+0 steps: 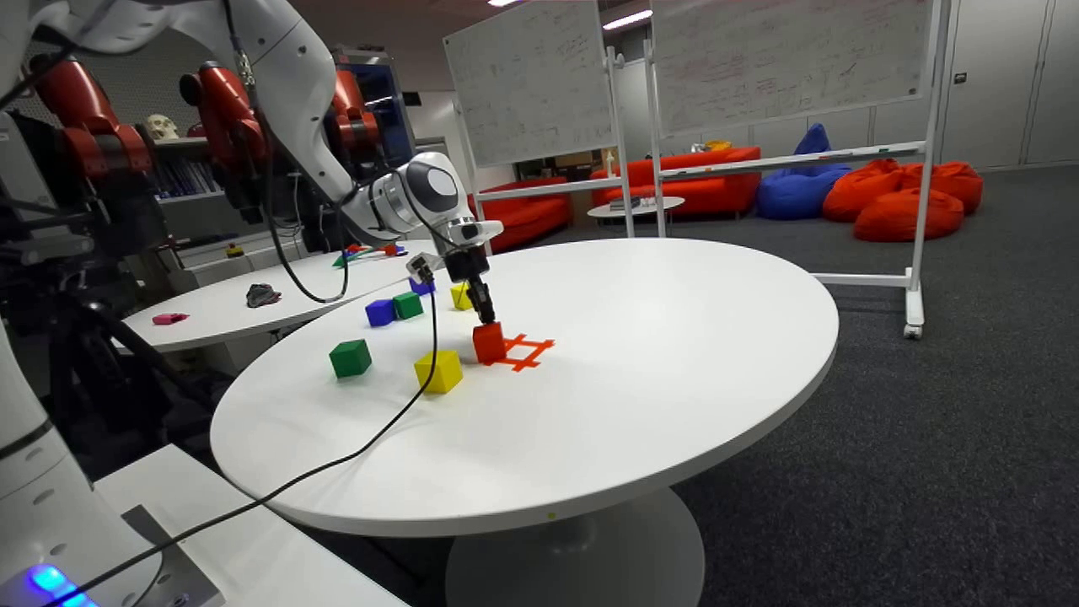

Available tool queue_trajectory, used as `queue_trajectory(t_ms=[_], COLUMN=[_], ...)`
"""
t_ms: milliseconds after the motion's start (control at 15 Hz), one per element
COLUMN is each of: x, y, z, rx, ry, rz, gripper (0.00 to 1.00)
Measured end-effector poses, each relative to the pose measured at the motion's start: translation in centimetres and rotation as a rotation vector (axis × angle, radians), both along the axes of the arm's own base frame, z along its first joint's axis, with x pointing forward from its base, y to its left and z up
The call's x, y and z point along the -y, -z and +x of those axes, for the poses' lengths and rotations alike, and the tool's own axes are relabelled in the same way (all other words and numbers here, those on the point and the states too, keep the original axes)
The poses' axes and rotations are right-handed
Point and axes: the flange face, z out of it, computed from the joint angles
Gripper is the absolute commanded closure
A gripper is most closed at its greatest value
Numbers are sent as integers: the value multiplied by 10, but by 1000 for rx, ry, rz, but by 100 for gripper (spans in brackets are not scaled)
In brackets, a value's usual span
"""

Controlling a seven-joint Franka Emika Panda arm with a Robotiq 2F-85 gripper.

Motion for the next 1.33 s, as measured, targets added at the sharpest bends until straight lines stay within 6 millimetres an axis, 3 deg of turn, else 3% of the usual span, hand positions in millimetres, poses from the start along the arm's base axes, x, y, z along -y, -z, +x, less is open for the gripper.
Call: queue_trajectory(t_ms=[667, 1333], x=[0, -17], y=[1, -1], z=[1, 8], rx=[0, 54], ry=[0, -64], rz=[1, 64], gripper=[100, 99])
